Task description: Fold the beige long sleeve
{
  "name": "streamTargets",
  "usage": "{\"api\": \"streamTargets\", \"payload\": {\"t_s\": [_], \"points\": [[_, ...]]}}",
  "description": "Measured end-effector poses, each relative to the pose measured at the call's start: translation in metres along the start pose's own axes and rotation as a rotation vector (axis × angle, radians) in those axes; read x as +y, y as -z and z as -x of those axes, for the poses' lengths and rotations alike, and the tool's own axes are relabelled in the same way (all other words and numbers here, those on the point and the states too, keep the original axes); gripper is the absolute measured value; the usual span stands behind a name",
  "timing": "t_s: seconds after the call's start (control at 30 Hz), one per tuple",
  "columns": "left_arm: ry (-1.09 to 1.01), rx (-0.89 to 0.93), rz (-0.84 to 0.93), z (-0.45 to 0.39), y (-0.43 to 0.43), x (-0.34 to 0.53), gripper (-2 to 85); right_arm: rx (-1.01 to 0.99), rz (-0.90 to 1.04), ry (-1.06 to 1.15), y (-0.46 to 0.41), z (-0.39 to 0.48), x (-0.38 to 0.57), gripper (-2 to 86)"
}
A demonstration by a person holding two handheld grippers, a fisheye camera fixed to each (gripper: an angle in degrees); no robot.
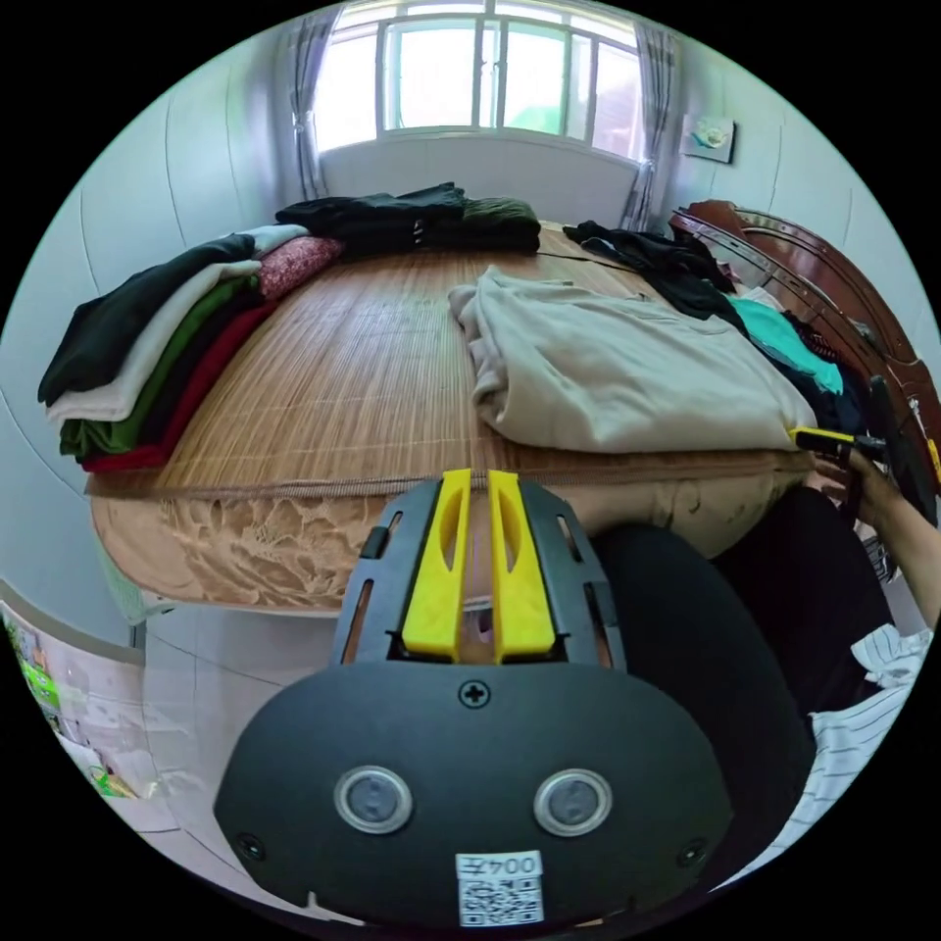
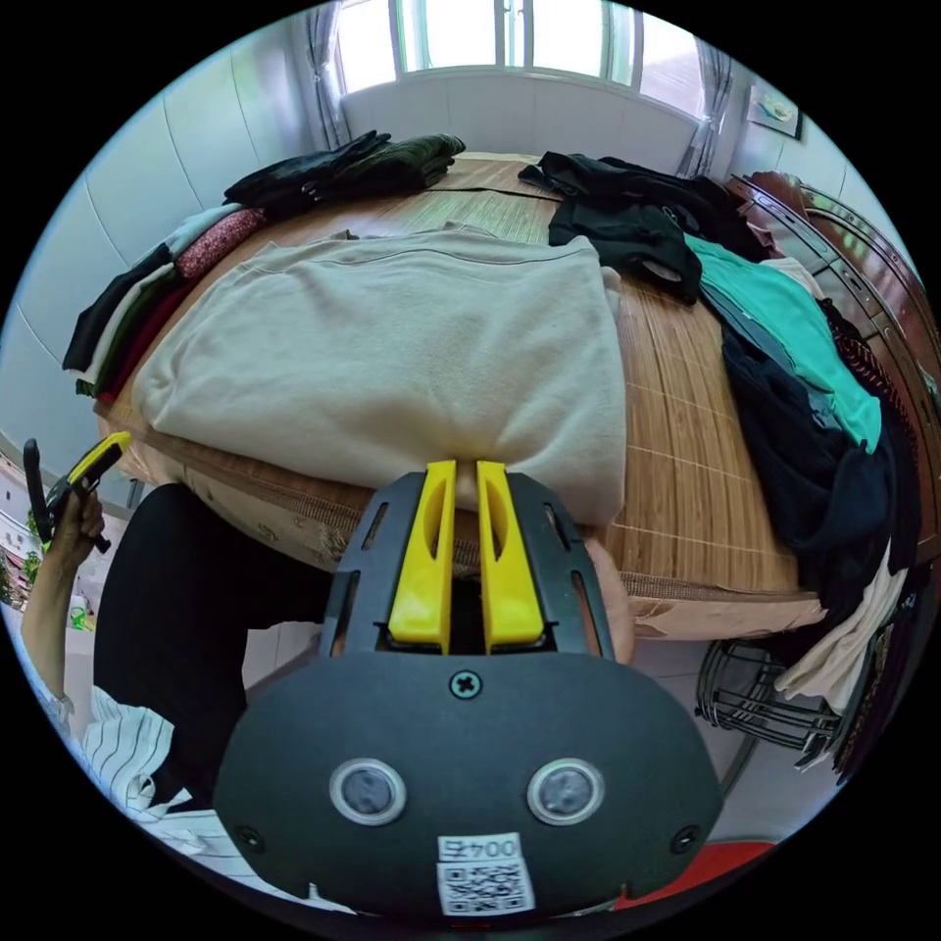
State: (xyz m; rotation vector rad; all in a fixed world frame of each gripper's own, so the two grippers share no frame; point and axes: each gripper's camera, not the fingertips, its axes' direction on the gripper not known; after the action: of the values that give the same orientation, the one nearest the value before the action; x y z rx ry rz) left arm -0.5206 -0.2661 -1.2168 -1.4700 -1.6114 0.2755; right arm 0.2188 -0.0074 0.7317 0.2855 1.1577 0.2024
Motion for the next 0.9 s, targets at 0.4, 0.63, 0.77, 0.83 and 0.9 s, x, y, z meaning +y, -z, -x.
{"api": "streamTargets", "payload": {"t_s": [0.4,0.63,0.77,0.83,0.9], "points": [[-0.281,0.117,-0.029,0.06,0.101,-0.099,16.3,-0.153,-0.098,-0.003,0.051,-0.056,0.039,11.3],[-0.46,0.213,0.079,0.097,0.158,-0.158,15.6,-0.168,-0.08,0.045,0.075,-0.112,0.064,13.8],[-0.503,0.219,0.083,0.113,0.197,-0.194,15.7,-0.117,-0.05,0.08,0.074,-0.137,0.063,13.7],[-0.518,0.223,0.093,0.114,0.21,-0.209,15.7,-0.091,-0.041,0.103,0.072,-0.143,0.059,13.6],[-0.545,0.219,0.108,0.11,0.22,-0.221,15.6,-0.098,-0.04,0.122,0.069,-0.149,0.054,13.6]]}}
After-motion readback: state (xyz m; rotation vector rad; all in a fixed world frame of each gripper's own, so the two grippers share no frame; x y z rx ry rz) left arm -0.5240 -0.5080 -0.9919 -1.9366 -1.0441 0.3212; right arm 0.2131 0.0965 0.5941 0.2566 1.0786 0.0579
